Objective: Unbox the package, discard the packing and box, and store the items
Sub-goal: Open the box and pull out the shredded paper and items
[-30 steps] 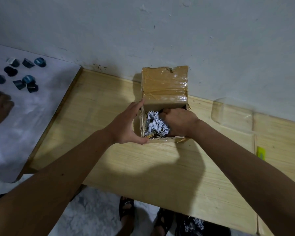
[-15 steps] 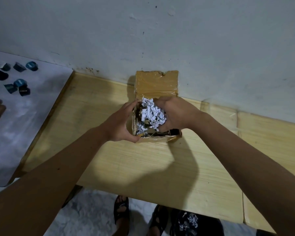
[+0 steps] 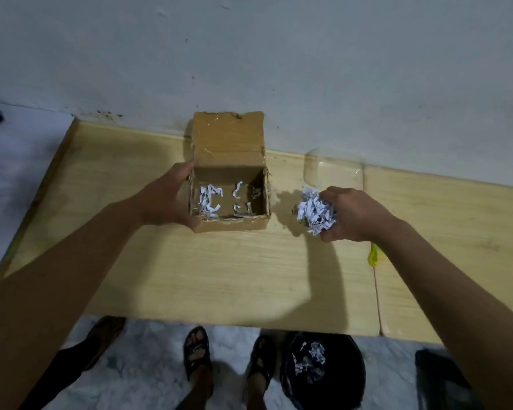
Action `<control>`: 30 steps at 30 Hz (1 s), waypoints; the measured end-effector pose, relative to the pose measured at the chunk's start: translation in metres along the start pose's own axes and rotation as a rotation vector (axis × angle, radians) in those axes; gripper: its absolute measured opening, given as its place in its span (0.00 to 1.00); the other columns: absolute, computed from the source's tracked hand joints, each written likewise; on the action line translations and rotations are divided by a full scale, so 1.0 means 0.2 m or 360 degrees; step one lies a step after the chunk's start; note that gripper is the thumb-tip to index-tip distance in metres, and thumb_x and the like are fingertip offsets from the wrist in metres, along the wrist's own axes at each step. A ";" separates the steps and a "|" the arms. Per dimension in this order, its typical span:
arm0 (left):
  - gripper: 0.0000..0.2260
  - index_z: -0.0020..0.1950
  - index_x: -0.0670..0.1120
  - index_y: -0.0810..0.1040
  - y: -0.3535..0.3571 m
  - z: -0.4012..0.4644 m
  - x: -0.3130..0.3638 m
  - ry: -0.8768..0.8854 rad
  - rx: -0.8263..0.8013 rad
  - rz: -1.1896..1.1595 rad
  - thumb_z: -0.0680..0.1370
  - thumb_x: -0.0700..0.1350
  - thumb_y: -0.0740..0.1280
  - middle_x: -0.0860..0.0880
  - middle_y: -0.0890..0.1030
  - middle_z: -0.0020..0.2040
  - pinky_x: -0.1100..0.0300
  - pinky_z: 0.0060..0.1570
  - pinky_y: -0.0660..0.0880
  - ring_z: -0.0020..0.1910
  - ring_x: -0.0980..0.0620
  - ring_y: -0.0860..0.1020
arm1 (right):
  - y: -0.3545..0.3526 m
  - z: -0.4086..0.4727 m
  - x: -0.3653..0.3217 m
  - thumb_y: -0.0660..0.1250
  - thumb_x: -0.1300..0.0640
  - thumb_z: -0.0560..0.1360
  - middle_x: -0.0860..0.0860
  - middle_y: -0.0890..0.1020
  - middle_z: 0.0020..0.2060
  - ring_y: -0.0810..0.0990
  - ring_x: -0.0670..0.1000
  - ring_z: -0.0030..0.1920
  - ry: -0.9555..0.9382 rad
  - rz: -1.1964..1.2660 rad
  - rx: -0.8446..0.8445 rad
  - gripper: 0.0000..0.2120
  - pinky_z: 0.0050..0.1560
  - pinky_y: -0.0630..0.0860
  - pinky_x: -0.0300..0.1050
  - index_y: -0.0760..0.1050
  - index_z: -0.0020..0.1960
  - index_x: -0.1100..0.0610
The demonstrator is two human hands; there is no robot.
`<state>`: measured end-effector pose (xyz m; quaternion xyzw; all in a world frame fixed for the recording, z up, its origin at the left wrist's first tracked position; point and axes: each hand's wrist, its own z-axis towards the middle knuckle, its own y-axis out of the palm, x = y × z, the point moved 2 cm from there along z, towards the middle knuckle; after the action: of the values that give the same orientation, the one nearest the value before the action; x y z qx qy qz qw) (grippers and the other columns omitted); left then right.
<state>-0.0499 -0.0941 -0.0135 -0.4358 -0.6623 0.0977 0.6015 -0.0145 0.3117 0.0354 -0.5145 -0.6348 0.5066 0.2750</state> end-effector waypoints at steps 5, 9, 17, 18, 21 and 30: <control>0.63 0.81 0.57 0.48 0.03 0.02 -0.03 -0.0025 0.0040 -0.0097 0.59 0.39 0.87 0.62 0.65 0.68 0.64 0.64 0.66 0.69 0.59 0.67 | 0.24 0.00 -0.02 0.79 0.40 0.62 0.52 0.81 0.52 0.82 0.59 0.52 -0.0028 0.0049 -0.0007 0.33 0.44 0.71 0.45 0.77 0.62 0.55; 0.63 0.85 0.49 0.49 0.02 0.02 -0.03 -0.0073 0.0030 -0.0101 0.60 0.40 0.86 0.56 0.62 0.73 0.58 0.64 0.67 0.70 0.53 0.67 | 0.36 0.02 -0.08 0.77 0.38 0.63 0.51 0.80 0.55 0.81 0.57 0.56 -0.0058 0.0189 -0.0047 0.36 0.53 0.78 0.48 0.76 0.65 0.53; 0.64 0.85 0.50 0.49 0.01 0.00 -0.01 -0.0102 0.0039 -0.0116 0.60 0.42 0.86 0.50 0.61 0.80 0.54 0.64 0.70 0.72 0.51 0.68 | 0.42 0.00 -0.06 0.82 0.42 0.62 0.49 0.73 0.56 0.76 0.50 0.50 -0.0076 0.0448 0.0073 0.34 0.51 0.74 0.43 0.78 0.63 0.55; 0.64 0.85 0.50 0.49 0.01 0.00 0.00 -0.0114 0.0037 -0.0135 0.60 0.42 0.86 0.50 0.61 0.80 0.53 0.64 0.70 0.72 0.51 0.68 | 0.42 0.00 -0.06 0.82 0.42 0.62 0.49 0.74 0.57 0.77 0.50 0.51 -0.0069 0.0444 0.0066 0.36 0.53 0.75 0.45 0.77 0.65 0.55; 0.64 0.85 0.50 0.49 0.00 0.00 0.03 -0.0153 0.0019 -0.0200 0.59 0.40 0.86 0.51 0.61 0.80 0.51 0.67 0.69 0.72 0.51 0.67 | 0.40 -0.01 -0.06 0.82 0.41 0.63 0.50 0.76 0.61 0.75 0.54 0.62 -0.0022 0.0395 0.0021 0.46 0.61 0.74 0.48 0.70 0.75 0.53; 0.64 0.85 0.52 0.49 0.01 -0.01 0.04 -0.0206 -0.0014 -0.0283 0.59 0.41 0.86 0.57 0.61 0.75 0.52 0.66 0.70 0.72 0.51 0.66 | 0.27 -0.05 -0.07 0.84 0.44 0.61 0.48 0.77 0.65 0.77 0.53 0.63 -0.0101 0.0476 0.0102 0.43 0.60 0.77 0.49 0.74 0.72 0.53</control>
<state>-0.0463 -0.0889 -0.0078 -0.3707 -0.7363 0.0690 0.5619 0.0191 0.2997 -0.0083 -0.5781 -0.5429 0.5779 0.1926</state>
